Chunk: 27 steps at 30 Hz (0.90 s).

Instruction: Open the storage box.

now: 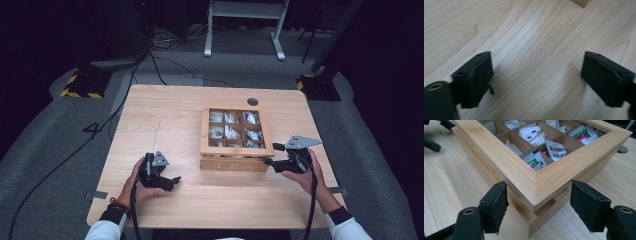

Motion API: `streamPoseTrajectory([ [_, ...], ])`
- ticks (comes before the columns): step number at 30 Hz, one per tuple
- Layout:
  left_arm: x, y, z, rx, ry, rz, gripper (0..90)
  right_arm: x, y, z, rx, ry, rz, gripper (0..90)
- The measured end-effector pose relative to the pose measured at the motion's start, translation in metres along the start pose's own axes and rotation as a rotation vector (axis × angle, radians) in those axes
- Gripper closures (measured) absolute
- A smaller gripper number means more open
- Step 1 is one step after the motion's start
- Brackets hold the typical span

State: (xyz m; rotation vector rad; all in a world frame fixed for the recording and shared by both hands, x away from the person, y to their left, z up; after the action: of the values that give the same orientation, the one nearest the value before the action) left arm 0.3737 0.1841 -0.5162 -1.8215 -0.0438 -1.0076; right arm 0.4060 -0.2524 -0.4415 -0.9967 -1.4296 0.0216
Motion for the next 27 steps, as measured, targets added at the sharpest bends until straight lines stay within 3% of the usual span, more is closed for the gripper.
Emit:
streamPoseTrajectory([
  [3,0.002,-0.001,0.001,-0.023,0.0,-0.002,16.6,0.001,-0.001,-0.001,0.003,0.003,-0.004,30.6],
  [6,0.008,-0.001,-0.004,-0.005,0.051,-0.002,17.2,0.003,-0.002,-0.001,0.0,0.004,-0.013,30.7],
  [9,0.015,-0.003,-0.007,-0.013,0.061,-0.025,18.3,0.004,-0.004,-0.002,-0.002,0.009,-0.02,30.7],
  [16,0.048,-0.008,-0.019,-0.01,0.115,-0.103,18.6,0.009,-0.007,-0.004,-0.006,0.014,-0.038,30.6],
  [17,0.058,-0.009,-0.023,-0.005,0.134,-0.124,18.9,0.01,-0.008,-0.004,-0.006,0.018,-0.043,30.6],
  [19,0.062,-0.01,-0.025,-0.005,0.138,-0.132,19.4,0.01,-0.008,-0.005,-0.007,0.018,-0.045,30.6],
  [20,0.073,-0.011,-0.03,-0.005,0.157,-0.163,19.7,0.012,-0.009,-0.005,-0.009,0.017,-0.051,30.5],
  [27,0.099,-0.008,-0.042,-0.006,0.191,-0.214,20.0,0.016,-0.011,-0.007,-0.013,0.019,-0.061,30.3],
])
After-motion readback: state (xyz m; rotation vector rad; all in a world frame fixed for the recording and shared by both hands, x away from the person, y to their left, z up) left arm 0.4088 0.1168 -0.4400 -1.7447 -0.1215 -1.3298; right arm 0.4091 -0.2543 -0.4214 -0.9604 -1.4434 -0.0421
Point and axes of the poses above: each handheld gripper's, and its own axes: y roughly forward along the jaws, x roughly out of its top, z roughly to its left, the point moved 2 cm from there along y, roughly forward along the jaws, and after that the axes turned 10 degrees about -y, right-handed, at the moved point
